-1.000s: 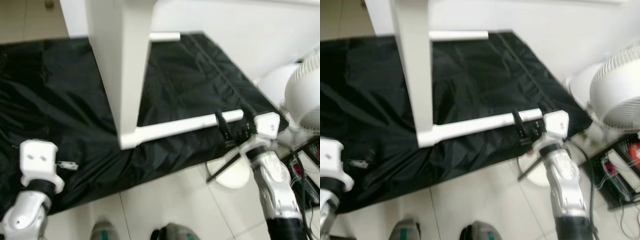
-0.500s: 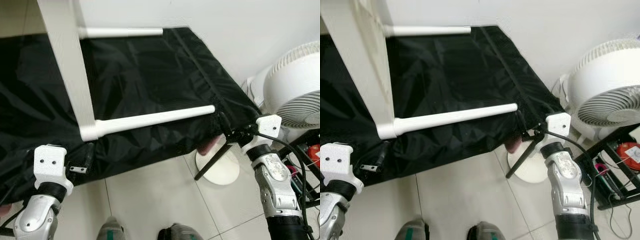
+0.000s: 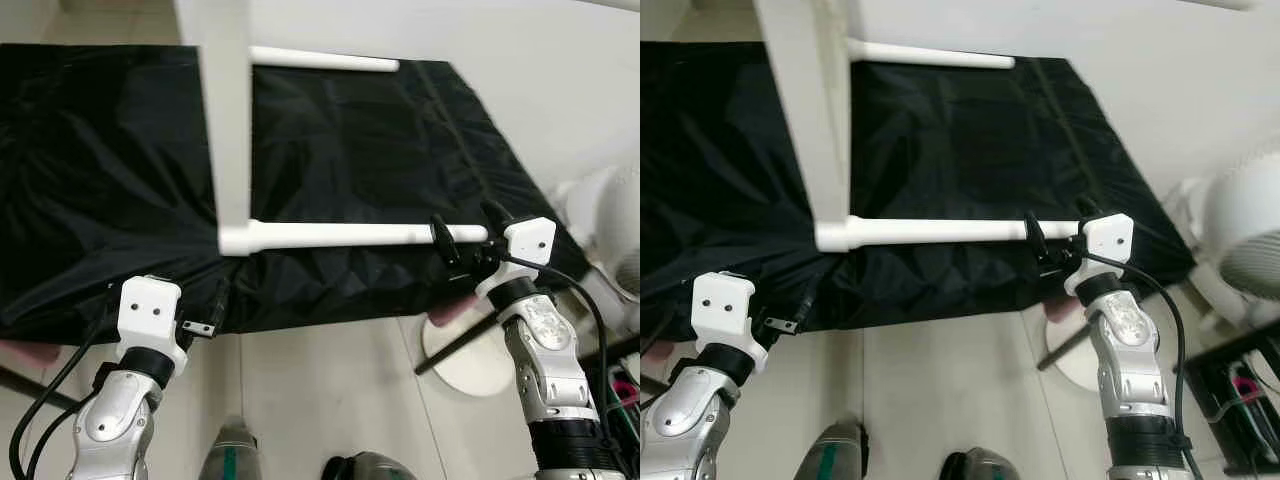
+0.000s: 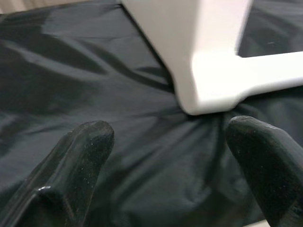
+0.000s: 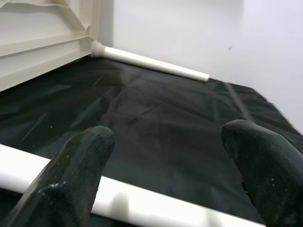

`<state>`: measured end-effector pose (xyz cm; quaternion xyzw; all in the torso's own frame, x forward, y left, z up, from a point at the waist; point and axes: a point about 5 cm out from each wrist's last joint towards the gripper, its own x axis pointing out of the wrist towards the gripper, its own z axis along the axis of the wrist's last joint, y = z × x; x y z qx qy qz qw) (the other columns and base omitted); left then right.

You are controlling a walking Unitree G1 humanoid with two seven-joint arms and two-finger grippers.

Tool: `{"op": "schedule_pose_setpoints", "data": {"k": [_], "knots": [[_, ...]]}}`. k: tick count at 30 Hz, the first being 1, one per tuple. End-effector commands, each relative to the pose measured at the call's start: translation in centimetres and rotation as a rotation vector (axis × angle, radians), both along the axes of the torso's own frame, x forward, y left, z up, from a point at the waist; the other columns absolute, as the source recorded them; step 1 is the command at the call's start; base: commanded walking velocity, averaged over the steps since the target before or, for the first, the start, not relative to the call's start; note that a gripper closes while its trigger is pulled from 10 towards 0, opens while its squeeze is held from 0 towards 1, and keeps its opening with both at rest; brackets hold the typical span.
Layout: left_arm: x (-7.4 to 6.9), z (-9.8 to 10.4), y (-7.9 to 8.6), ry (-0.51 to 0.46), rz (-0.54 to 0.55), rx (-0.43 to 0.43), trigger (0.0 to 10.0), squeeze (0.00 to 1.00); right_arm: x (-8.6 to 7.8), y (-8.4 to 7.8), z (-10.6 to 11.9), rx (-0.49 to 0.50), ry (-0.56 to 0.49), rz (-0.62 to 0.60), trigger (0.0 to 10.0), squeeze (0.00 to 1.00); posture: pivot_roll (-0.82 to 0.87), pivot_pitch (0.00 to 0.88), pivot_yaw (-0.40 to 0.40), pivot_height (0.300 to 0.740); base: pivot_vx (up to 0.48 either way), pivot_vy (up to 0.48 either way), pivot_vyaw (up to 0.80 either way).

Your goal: Building children table

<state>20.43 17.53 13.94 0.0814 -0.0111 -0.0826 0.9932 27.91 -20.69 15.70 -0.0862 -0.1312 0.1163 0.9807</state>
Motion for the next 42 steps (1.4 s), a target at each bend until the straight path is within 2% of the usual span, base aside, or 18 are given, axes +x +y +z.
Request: {"op": "schedule_pose_setpoints", "data": {"k": [1,8,11,13,15,17,20,25,29,33,34,40,41,42], "knots": [[0.5,-0.3,-0.5,-0.007,0.06,-0.006,10.0,0.0,0.1,-0.4,-0.3,-0.011,0.009,-0.012,10.0,0.0,0.11,0.086,-0.076,0.74,0.0,0.0,0.8],[1.7,0.0,-2.2,-0.036,0.002,0.009,10.0,0.0,0.6,-0.2,0.0,-0.019,-0.003,-0.01,10.0,0.0,0.1,0.079,-0.089,0.74,0.0,0.0,0.8],[2.7,0.3,-2.9,-0.048,-0.015,-0.035,10.0,0.0,0.9,-0.3,0.2,-0.022,-0.008,-0.015,10.0,0.0,0.08,0.068,-0.098,0.74,0.0,0.0,0.8],[3.4,0.8,-4.0,-0.077,-0.063,-0.052,10.0,0.0,1.2,-0.3,0.2,-0.021,-0.011,-0.017,10.0,0.0,0.08,0.064,-0.103,0.74,0.0,0.0,0.8],[3.4,0.8,-4.0,-0.077,-0.063,-0.052,10.0,0.0,1.2,-0.3,0.2,-0.021,-0.011,-0.017,10.0,0.0,0.08,0.064,-0.103,0.74,0.0,0.0,0.8],[4.0,0.8,-4.9,-0.071,-0.107,-0.079,10.0,0.0,1.6,0.1,0.3,-0.014,-0.015,-0.008,10.0,0.0,0.06,0.056,-0.109,0.74,0.0,0.0,0.8],[4.2,0.8,-5.2,-0.065,-0.119,-0.093,10.0,0.0,1.7,0.2,0.3,-0.009,-0.017,-0.005,10.0,0.0,0.06,0.056,-0.109,0.74,0.0,0.0,0.8],[5.4,1.5,-6.3,-0.104,-0.143,-0.097,10.0,0.0,2.3,0.4,0.5,0.004,-0.018,0.005,10.0,0.0,0.06,0.041,-0.109,0.74,0.0,0.0,0.0],[5.9,2.0,-6.5,-0.112,-0.134,-0.079,10.0,0.0,2.5,0.4,0.6,0.003,-0.021,0.006,10.0,0.0,0.06,0.041,-0.102,0.74,0.0,0.0,0.0],[5.9,2.8,-6.8,-0.138,-0.147,-0.077,10.0,0.0,2.7,0.4,0.8,0.001,-0.032,0.004,10.0,0.0,0.06,0.047,-0.096,0.74,0.0,0.0,0.0],[5.5,3.4,-7.2,-0.161,-0.191,-0.056,10.0,0.0,2.9,0.5,0.9,0.006,-0.035,0.003,10.0,0.0,0.07,0.059,-0.082,0.74,0.0,0.0,0.0],[5.8,3.6,-7.2,-0.171,-0.213,-0.039,10.0,0.0,3.4,1.3,1.0,0.009,-0.031,0.023,10.0,0.0,0.07,0.065,-0.061,0.74,0.0,0.0,0.0],[6.0,3.8,-7.0,-0.167,-0.212,-0.067,10.0,1.0,3.4,1.5,1.0,0.005,-0.036,0.032,10.0,0.0,0.06,0.063,-0.054,0.74,0.0,0.0,0.0],[6.0,3.8,-7.0,-0.167,-0.212,-0.067,10.0,1.0,3.4,1.5,1.0,0.005,-0.036,0.032,10.0,0.0,0.06,0.063,-0.054,0.74,0.0,0.0,0.0]]}}
